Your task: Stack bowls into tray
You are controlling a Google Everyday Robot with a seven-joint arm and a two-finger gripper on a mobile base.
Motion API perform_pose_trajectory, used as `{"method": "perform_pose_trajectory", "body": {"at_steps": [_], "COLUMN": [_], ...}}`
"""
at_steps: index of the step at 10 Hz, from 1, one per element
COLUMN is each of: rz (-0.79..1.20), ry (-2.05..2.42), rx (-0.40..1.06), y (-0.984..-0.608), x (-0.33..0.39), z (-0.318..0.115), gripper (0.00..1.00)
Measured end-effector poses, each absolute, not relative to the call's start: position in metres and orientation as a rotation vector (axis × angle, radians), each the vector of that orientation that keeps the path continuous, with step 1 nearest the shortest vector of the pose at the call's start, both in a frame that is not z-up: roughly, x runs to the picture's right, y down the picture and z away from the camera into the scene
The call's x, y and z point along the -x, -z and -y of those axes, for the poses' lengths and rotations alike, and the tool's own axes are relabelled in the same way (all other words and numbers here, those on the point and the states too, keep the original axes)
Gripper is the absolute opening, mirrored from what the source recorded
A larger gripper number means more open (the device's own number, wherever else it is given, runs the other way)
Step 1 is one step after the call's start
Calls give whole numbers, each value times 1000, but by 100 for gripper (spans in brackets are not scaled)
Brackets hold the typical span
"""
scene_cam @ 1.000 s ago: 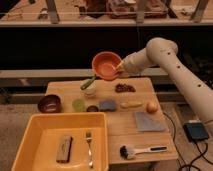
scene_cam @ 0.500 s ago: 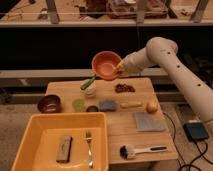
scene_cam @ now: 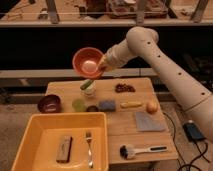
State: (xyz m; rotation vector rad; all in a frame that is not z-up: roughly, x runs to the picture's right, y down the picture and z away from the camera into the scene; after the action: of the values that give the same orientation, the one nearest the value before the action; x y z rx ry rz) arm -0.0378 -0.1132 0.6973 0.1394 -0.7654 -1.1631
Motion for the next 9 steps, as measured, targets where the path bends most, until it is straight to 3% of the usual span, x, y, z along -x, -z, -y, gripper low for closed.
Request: {"method": "perform_pose_trajectory", "body": {"at_steps": [5,9], "rz": [948,1035], "ry": [1384,1520], "rx": [-143,-107], "y": [-690,-689], "x": [150,195], "z": [106,55], "gripper": [6,6]}}
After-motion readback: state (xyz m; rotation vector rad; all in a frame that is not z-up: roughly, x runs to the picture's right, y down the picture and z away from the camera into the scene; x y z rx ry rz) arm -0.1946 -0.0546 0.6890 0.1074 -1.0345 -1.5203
